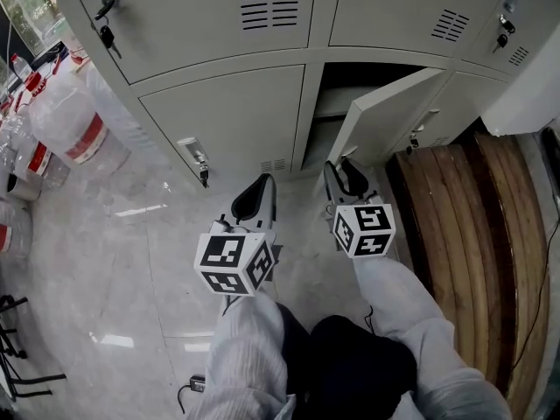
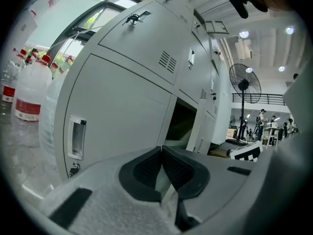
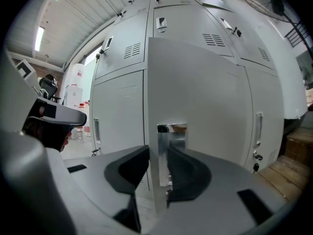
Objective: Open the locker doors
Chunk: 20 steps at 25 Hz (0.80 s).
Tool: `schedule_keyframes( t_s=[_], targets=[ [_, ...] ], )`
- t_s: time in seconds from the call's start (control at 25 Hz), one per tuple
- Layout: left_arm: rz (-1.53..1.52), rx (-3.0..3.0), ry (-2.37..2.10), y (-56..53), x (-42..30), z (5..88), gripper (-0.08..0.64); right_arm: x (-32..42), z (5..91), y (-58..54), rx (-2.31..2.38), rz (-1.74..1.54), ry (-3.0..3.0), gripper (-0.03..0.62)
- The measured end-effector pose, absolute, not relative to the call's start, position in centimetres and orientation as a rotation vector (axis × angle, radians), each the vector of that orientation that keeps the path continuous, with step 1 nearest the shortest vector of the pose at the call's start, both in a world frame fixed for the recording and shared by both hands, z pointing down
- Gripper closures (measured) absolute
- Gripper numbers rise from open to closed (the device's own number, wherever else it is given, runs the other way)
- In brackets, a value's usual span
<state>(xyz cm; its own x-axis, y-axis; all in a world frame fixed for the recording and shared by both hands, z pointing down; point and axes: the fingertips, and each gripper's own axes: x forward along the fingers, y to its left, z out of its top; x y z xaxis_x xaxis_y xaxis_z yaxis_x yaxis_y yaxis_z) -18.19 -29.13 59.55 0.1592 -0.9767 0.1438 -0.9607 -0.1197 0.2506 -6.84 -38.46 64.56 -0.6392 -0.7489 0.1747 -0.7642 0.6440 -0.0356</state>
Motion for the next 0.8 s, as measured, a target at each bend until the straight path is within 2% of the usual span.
schedule_keyframes(
  t_s=[0.8],
  targets=[
    [-0.007,2.272,-1.707,-31.5,-11.7,61.2,0.548,-1.5,64.7,-34.9,1.102,0.119,-2.786,0.466]
  ],
)
